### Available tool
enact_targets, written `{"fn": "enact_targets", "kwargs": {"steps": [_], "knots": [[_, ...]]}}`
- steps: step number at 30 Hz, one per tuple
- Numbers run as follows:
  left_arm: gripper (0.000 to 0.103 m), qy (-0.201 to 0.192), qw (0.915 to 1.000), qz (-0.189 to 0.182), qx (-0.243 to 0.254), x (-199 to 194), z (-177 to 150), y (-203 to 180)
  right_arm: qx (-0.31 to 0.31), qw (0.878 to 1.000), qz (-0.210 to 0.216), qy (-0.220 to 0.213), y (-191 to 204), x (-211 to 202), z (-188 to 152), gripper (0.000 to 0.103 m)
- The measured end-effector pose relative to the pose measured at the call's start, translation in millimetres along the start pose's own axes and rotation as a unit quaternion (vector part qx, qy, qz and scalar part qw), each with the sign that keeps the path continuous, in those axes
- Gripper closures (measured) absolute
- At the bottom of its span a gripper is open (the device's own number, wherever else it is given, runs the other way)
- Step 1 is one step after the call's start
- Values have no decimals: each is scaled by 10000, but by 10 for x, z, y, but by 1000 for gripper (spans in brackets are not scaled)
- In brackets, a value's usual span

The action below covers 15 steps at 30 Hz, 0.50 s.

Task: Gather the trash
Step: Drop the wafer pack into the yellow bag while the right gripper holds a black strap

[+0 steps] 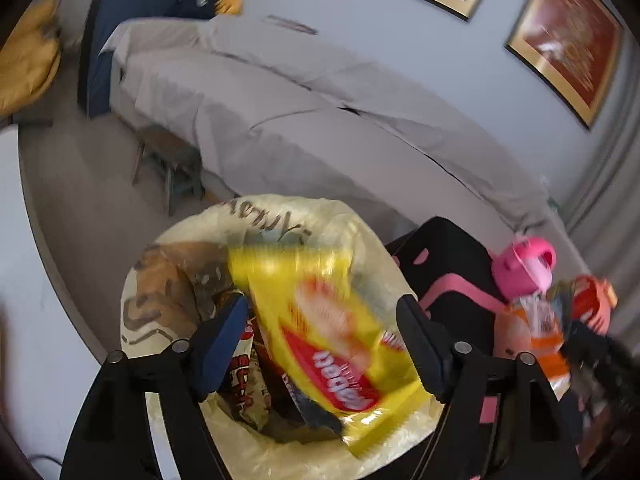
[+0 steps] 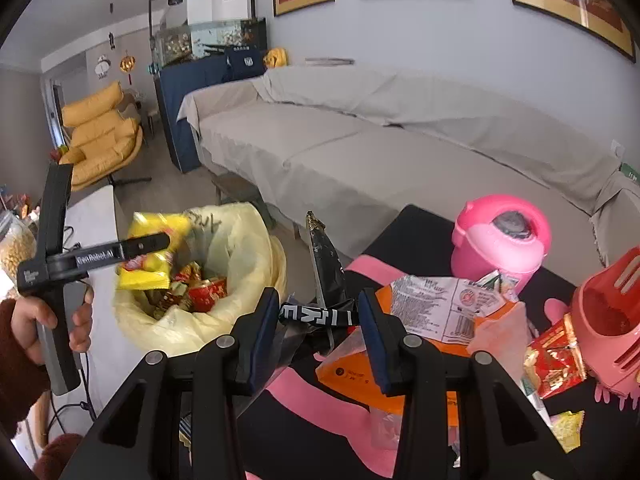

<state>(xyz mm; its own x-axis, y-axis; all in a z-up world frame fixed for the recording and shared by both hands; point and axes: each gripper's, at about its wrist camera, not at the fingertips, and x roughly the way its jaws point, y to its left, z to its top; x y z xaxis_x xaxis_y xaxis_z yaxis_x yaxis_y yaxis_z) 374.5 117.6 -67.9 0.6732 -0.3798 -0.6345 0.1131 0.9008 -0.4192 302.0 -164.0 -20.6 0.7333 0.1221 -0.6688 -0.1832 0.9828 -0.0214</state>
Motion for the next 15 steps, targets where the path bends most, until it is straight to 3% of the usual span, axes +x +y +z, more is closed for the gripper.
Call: {"fn": "enact_targets", "kwargs": {"steps": [6, 12, 15], "knots": [[24, -141, 9994, 280, -162, -194, 25, 254, -103, 9994, 271, 186, 264, 330, 133, 65], [19, -820, 9903, 1106, -193, -652, 49, 579, -380, 9948, 842, 437, 859, 842, 319, 65], [14, -1068, 9850, 1334, -248, -813, 25, 725, -507, 9908, 1036, 706, 1189, 1196, 392, 65]]}}
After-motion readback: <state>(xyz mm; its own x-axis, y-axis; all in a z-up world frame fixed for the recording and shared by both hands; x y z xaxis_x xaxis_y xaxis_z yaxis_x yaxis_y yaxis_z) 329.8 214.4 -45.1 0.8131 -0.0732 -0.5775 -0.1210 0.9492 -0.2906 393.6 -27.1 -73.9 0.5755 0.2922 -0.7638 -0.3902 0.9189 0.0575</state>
